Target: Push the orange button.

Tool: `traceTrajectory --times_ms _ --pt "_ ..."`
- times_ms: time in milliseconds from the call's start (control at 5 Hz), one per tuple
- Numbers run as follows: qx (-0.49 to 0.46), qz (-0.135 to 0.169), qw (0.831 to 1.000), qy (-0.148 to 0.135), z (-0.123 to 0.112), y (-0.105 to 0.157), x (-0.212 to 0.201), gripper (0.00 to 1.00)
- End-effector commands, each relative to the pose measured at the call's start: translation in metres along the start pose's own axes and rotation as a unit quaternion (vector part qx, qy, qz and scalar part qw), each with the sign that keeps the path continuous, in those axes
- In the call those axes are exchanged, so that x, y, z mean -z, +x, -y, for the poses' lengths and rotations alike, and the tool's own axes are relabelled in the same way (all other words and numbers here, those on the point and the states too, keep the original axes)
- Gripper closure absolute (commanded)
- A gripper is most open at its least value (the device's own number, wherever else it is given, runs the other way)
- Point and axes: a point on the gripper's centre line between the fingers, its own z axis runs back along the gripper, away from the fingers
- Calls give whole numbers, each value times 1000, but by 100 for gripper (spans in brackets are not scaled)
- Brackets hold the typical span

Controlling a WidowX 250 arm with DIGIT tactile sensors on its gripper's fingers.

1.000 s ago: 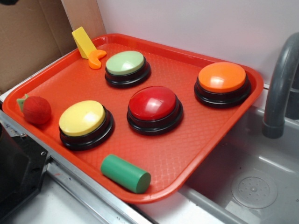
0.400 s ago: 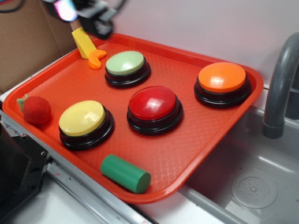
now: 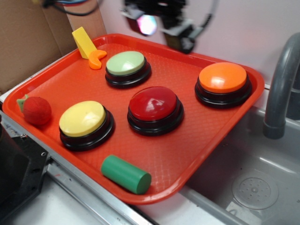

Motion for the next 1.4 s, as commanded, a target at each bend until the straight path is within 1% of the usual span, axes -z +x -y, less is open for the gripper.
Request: traceTrajectory --times_ms 0,400,600,800,1000,1200 --pt "-25 -19 999 -22 -3 37 21 0" --pt "-25 -19 999 -22 -3 37 21 0" --pt "4 -10 1000 3 13 49 48 0" --pt "37 -7 999 7 26 62 64 0" --pt "42 -11 999 7 27 60 64 0" --pt "28 -31 999 4 18 51 67 0"
